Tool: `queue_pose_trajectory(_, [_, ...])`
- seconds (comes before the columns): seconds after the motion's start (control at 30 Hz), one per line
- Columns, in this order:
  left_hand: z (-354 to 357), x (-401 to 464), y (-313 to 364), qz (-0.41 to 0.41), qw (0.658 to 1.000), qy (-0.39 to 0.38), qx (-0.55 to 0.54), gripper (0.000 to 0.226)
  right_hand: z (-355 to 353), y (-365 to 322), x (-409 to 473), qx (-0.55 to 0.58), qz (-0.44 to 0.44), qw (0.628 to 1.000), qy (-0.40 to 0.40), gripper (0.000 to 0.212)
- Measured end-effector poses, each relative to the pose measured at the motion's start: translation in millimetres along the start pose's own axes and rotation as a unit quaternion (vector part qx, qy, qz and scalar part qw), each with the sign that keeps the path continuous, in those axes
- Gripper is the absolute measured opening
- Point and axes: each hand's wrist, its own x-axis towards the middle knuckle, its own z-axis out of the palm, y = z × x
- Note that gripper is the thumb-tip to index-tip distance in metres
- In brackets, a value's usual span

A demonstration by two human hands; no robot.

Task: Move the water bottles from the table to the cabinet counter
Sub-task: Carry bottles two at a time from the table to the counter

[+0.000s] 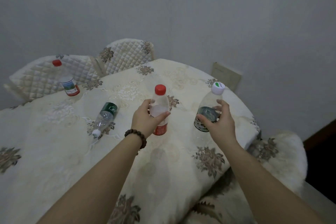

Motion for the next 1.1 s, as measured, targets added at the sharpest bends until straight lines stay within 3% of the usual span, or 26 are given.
queue_pose_trajectory(0.27, [-4,-58,56,0.06,0.994,-0.053,-0.07,0.061,-56,-27,-77,-0.027,0.018,0.995,0.089,0.076])
queue_pose_trajectory(0.6, [9,-170,102,0.144,0.961,-0.2,-0.122,0.057,-127,-45,-226,-0.062,0.06,0.963,0.255,0.073])
queue_pose_trajectory(0.83, [45,-288,121,0.19,0.906,-0.357,-0.128,0.055,-179,-27,-369,-0.091,0.136,0.911,0.38,0.069])
queue_pose_trajectory(1.1, [80,-464,138,0.263,0.8,-0.526,-0.118,0.046,-230,-20,-559,-0.116,0.25,0.8,0.534,0.078])
